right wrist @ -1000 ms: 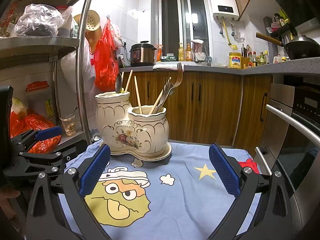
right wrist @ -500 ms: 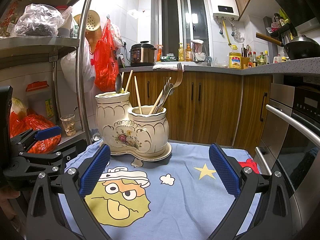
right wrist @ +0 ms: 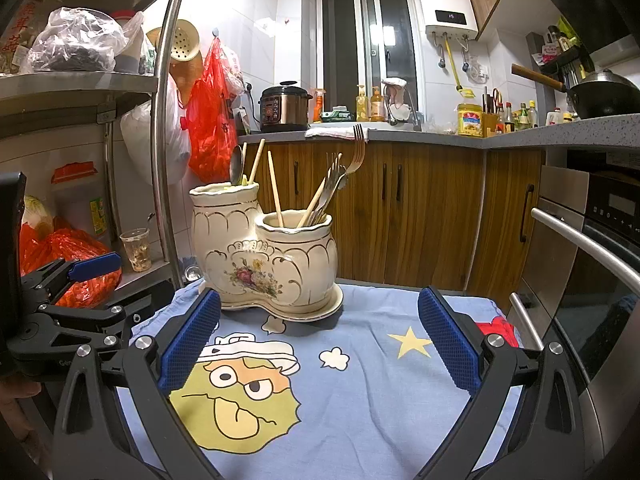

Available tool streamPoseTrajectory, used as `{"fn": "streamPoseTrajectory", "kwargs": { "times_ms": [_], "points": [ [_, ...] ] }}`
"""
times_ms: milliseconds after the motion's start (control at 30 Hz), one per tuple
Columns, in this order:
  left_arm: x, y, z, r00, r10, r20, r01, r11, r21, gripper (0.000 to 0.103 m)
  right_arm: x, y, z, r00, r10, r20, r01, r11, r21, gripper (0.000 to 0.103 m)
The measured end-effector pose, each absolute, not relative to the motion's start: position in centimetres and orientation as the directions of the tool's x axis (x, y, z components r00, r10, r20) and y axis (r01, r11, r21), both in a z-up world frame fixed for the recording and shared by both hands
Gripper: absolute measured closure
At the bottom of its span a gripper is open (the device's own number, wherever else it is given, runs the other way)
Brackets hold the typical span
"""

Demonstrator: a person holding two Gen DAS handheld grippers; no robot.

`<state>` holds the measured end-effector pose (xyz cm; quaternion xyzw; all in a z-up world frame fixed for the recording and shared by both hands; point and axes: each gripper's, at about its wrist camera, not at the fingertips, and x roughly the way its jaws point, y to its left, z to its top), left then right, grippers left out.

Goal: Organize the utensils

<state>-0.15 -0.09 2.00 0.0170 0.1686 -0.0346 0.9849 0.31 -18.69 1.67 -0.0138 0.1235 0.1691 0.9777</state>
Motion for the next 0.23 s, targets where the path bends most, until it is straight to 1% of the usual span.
{"fn": "streamPoseTrajectory", "kwargs": {
  "times_ms": [233],
  "points": [
    [-0.15,-0.34,1.79,0.939,-0.047,-0.34,0.056,0.998,0.017,0.005,0.34,-18.68,1.64,0.912,0.327,-0.247,-0.334,0.942,0.015,0.005]
  ]
}}
